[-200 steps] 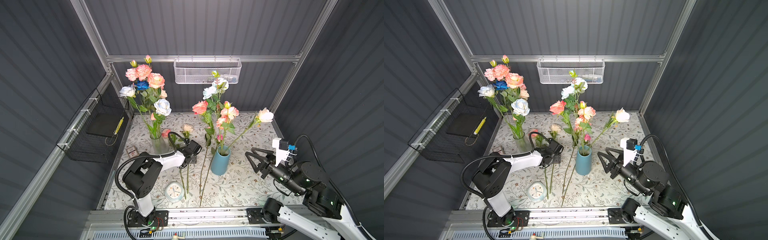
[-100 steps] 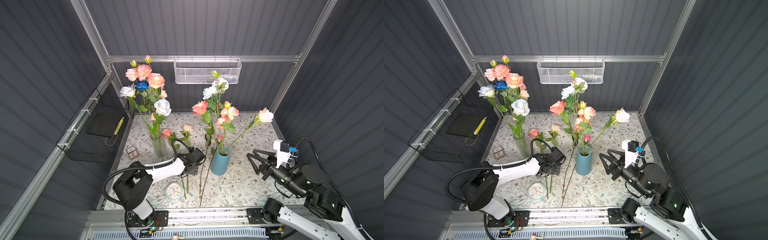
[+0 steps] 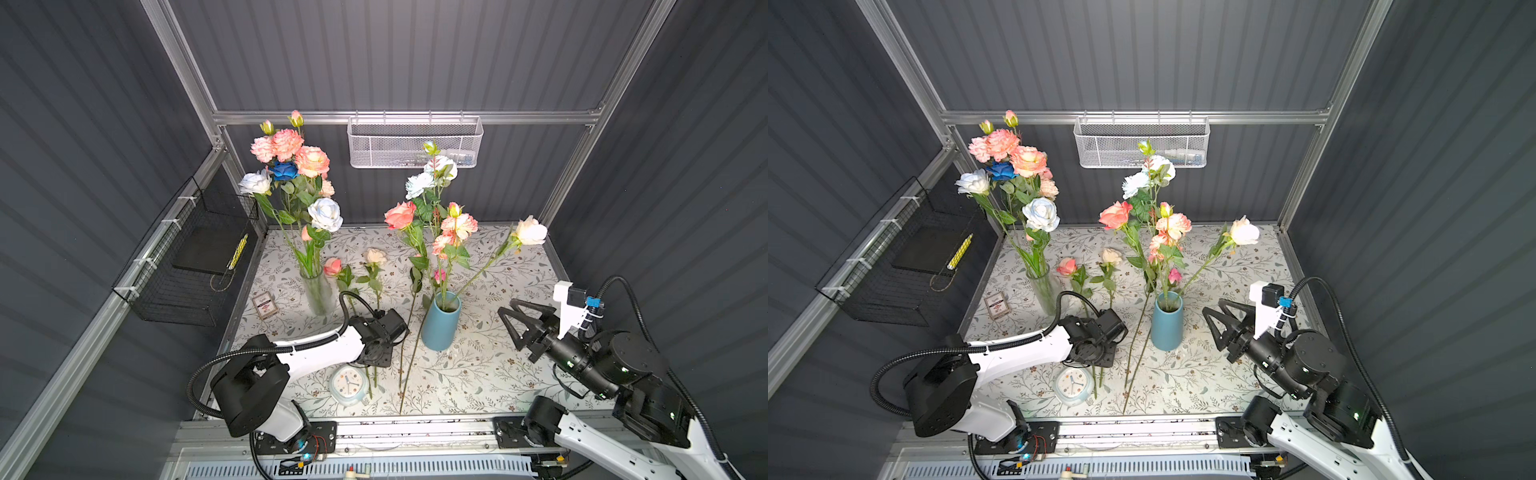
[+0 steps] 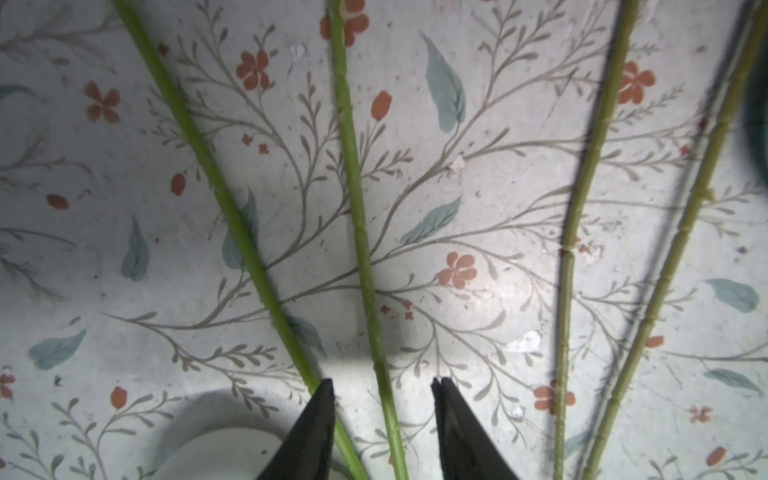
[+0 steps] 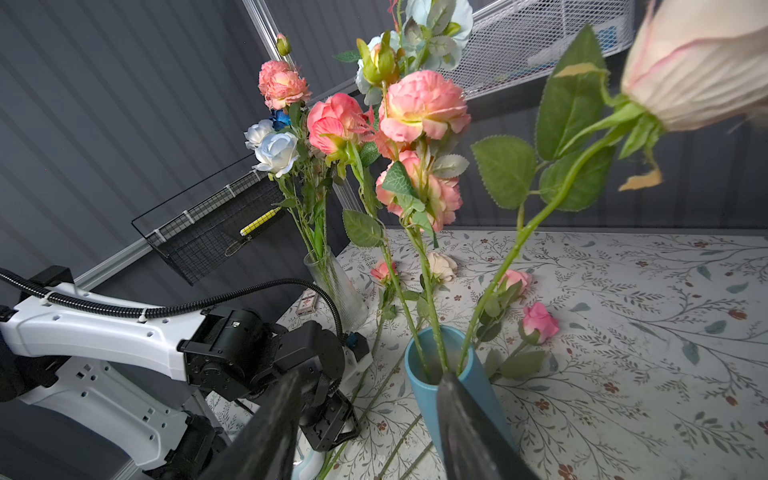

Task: Arrange the flowers into the vase
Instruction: 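Grasp the white rose stem lying on the table with the left gripper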

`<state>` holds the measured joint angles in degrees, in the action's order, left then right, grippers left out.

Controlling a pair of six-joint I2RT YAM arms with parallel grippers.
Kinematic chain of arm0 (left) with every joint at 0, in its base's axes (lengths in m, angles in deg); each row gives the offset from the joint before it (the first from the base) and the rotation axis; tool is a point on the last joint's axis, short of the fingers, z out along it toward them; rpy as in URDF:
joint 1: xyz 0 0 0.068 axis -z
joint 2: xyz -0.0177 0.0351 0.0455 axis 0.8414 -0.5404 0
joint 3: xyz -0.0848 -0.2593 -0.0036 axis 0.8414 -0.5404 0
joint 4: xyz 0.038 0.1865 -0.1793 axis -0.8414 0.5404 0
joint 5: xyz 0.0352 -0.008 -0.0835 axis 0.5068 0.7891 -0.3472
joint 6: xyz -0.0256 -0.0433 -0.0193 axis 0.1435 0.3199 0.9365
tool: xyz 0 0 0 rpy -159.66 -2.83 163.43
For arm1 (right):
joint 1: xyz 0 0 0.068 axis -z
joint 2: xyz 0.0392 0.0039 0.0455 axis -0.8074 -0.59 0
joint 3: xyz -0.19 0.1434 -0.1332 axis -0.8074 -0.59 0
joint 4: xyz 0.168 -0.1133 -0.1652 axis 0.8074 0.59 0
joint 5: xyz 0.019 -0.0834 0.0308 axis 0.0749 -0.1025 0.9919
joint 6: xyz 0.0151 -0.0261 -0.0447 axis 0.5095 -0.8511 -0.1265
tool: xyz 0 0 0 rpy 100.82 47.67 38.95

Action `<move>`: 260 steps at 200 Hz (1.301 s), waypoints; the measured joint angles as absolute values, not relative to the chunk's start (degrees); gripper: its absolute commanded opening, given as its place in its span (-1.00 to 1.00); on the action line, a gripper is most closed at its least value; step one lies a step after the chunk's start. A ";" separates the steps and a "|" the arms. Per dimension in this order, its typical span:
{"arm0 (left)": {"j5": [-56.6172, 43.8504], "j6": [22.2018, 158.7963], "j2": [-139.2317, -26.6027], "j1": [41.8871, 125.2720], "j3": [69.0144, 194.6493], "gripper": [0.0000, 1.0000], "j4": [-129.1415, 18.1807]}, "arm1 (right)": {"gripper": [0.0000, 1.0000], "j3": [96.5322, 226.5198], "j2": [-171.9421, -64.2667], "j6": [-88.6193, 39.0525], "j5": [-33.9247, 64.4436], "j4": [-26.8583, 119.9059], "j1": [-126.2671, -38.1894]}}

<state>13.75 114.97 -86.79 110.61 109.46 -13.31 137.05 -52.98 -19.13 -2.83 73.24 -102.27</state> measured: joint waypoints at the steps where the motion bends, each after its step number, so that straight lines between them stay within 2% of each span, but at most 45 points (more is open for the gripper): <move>1: 13.71 114.99 -86.79 110.61 109.44 -0.21 -13.28 | 0.10 137.05 -52.98 -19.15 -2.83 73.24 -102.27; 87: 9.14 116.39 -88.34 111.11 108.36 -0.41 -13.07 | 0.10 137.05 -52.30 -19.59 -3.48 74.53 -102.27; 129: 8.90 117.05 -89.90 112.36 107.82 -0.71 -13.83 | 0.10 136.98 -52.26 -19.96 -4.09 74.73 -102.27; 159: 9.07 117.88 -89.66 112.49 107.75 -1.00 -14.46 | 0.10 136.72 -52.30 -19.98 -4.27 74.97 -102.27; 202: 11.72 118.64 -84.54 112.49 106.77 -1.00 -13.00 | 0.10 136.72 -52.54 -19.98 -4.27 74.90 -102.27; 260: 19.92 121.11 -64.21 112.80 106.38 -1.00 -11.62 | 0.10 136.72 -54.36 -19.98 -4.25 74.38 -102.27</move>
